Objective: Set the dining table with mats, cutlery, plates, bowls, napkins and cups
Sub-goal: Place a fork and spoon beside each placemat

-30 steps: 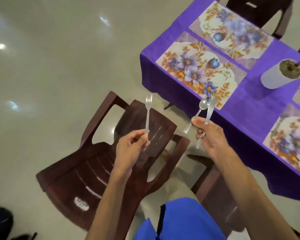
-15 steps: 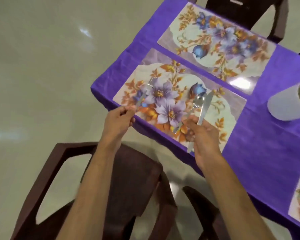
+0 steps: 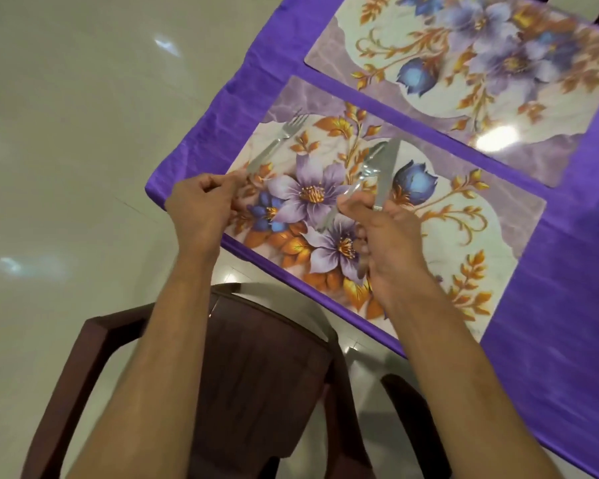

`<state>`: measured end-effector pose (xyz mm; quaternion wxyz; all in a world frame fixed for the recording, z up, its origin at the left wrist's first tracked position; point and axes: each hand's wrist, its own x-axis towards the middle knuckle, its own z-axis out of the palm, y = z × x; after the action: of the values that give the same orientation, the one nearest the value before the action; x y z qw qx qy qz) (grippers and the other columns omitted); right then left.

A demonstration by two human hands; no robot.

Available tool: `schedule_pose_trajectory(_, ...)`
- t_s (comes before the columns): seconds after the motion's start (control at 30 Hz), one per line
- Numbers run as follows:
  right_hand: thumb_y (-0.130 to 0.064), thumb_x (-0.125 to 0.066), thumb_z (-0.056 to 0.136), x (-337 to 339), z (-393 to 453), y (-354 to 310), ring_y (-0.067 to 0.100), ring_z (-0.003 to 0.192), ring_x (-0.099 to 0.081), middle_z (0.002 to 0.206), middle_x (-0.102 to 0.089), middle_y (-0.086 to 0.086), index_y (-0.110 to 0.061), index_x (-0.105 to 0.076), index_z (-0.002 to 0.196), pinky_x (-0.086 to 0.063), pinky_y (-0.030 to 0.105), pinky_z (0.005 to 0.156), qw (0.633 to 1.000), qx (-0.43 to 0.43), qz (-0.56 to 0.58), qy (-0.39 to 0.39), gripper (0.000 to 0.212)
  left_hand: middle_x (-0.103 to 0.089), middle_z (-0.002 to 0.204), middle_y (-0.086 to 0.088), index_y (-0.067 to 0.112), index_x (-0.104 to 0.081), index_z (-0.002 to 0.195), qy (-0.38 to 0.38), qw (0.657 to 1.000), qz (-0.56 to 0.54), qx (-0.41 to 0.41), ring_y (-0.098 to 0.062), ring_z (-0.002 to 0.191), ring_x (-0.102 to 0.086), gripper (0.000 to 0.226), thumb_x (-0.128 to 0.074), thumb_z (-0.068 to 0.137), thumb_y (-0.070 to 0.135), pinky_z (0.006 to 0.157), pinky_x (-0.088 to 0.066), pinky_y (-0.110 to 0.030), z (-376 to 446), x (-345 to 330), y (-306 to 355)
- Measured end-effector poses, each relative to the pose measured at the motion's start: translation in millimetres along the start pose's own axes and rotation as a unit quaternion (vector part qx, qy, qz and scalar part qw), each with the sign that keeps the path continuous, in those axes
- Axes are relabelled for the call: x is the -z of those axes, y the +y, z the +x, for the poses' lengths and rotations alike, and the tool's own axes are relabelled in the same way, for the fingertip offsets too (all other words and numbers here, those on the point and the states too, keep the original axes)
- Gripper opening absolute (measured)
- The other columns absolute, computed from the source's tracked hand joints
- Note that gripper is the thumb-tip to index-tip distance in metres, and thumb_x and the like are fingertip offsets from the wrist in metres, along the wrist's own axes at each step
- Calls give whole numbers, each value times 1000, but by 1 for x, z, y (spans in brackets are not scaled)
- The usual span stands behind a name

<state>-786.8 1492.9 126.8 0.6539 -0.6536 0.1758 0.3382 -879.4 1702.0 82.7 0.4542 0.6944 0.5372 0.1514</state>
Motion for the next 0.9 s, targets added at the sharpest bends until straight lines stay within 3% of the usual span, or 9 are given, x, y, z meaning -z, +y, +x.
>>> schedule_pose_trajectory(0.2,-10,-80,87,-1,15,15,4,41,-35,65,-52,1,-17,-69,85,-28,15,35,996,-63,44,-46,13,-77,70,2,17,-79,84,35,996,-63,49,-12,62,-74,26,-85,86,42,72,-65,-33,-8,0,2)
schedule_pose_trajectory(0.3,-8,-79,88,5,22,19,5,45,-38,70,-57,-1,-24,-63,71,-28,15,36,991,-58,101,-62,28,-78,75,2,14,-80,91,45,996,-60,48,-13,68,-77,31,-85,85,45,76,-66,-35,-8,0,-1)
schedule_pose_trajectory(0.47,-9,-79,89,6,23,22,6,46,-38,66,-55,-3,-25,-68,54,-28,15,35,992,-51,87,-73,40,-79,79,1,14,-79,92,51,994,-62,67,-15,70,-78,35,-88,81,45,76,-66,-36,-6,2,-2)
schedule_pose_trajectory(0.57,-10,-79,89,7,23,23,6,46,-39,68,-56,-2,-24,-69,57,-29,15,36,993,-49,81,-70,36,-78,79,-1,12,-79,93,53,995,-62,65,-15,69,-78,36,-90,79,43,74,-67,-37,-7,2,-3)
schedule_pose_trajectory(0.73,-10,-79,88,10,20,24,6,47,-39,72,-59,0,-22,-67,81,-28,16,38,991,-31,110,-74,19,-75,74,3,12,-76,94,70,996,-40,34,-10,62,-74,35,-83,87,46,71,-66,-32,-29,3,9)
schedule_pose_trajectory(0.8,-11,-81,87,15,14,22,5,47,-37,74,-61,0,-15,-70,98,-29,16,38,991,-24,117,-65,16,-76,78,3,16,-76,99,-2,1000,-23,-9,-9,65,-74,29,-75,94,45,68,-65,-29,-54,3,18)
schedule_pose_trajectory(0.9,-9,-80,87,30,-1,15,3,41,-36,59,-55,-5,-4,-70,114,-30,15,37,992,-29,121,-35,29,-78,82,0,21,-80,97,-180,983,-26,-35,-18,73,-77,22,-72,97,41,70,-64,-34,-102,-13,25)
